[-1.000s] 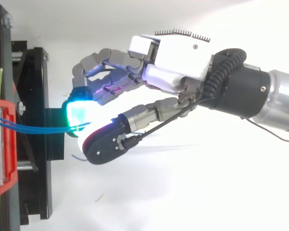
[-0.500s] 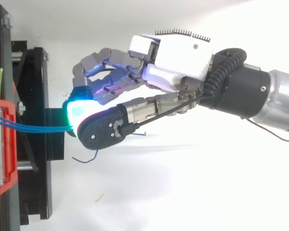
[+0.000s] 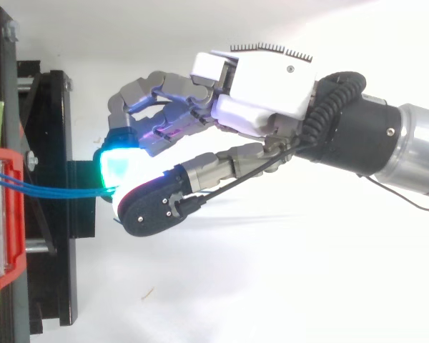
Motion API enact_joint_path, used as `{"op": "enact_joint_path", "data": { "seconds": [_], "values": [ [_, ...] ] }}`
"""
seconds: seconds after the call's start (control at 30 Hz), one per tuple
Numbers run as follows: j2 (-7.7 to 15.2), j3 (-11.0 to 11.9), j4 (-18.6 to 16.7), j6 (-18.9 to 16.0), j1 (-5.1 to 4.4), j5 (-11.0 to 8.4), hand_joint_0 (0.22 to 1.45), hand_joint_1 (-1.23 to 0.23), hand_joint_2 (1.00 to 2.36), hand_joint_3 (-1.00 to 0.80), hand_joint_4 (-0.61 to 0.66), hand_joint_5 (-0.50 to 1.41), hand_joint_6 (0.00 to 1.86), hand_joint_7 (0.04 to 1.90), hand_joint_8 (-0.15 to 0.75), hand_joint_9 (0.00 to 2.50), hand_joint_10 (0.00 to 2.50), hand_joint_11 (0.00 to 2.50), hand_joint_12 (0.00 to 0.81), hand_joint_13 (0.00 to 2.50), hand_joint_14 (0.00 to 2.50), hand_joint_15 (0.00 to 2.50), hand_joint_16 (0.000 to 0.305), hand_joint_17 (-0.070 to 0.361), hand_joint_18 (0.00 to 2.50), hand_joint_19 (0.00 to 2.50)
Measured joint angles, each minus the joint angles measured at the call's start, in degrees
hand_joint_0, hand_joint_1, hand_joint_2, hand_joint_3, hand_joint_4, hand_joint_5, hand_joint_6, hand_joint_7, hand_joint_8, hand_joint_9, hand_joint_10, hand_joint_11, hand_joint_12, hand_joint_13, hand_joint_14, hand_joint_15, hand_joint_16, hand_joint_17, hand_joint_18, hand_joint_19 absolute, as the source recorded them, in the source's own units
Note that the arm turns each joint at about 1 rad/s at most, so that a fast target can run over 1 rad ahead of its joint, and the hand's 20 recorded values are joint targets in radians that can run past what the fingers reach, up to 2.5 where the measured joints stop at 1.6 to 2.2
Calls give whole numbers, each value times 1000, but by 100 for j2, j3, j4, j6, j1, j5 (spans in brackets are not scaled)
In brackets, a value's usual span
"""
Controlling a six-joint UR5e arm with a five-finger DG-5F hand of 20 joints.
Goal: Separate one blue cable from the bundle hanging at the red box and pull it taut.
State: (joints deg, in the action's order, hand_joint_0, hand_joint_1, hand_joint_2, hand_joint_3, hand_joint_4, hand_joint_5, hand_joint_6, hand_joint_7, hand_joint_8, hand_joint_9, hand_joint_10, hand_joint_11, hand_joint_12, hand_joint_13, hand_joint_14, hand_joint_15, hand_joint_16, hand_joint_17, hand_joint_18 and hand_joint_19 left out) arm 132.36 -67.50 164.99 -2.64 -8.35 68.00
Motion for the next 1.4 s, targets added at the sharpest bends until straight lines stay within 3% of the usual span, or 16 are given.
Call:
{"op": "enact_joint_path", "data": {
  "seconds": [0.1,0.2,0.5,0.93,1.03,1.2,1.4],
  "values": [
    [0,0,-1,-1,-1,-3,776,-949,1000,-500,-30,-191,899,1200,243,668,17,560,321,650,12,289,37,83,616,241],
    [0,0,-1,-1,-6,-2,791,-923,1000,-500,-7,-187,904,1166,240,676,16,554,316,657,11,281,36,81,636,214],
    [0,-4,-2,0,-6,2,704,-907,1000,-500,148,-170,906,1133,241,685,17,565,313,662,12,289,36,80,644,216],
    [0,-9,-1,0,-9,3,610,-981,1000,-500,133,-147,899,1227,246,721,19,583,312,673,12,302,35,79,643,238],
    [0,-9,-1,0,-13,3,528,-911,1000,-500,94,-135,893,1178,259,744,19,567,321,684,12,303,37,84,658,249],
    [0,-9,-1,0,-12,3,495,-825,1000,-500,114,-133,856,1212,272,756,18,565,337,689,12,300,40,91,668,246],
    [0,-10,-1,0,-18,3,527,-767,1000,-500,119,-134,837,1219,265,746,19,563,332,677,12,305,39,87,651,268]
  ]
}}
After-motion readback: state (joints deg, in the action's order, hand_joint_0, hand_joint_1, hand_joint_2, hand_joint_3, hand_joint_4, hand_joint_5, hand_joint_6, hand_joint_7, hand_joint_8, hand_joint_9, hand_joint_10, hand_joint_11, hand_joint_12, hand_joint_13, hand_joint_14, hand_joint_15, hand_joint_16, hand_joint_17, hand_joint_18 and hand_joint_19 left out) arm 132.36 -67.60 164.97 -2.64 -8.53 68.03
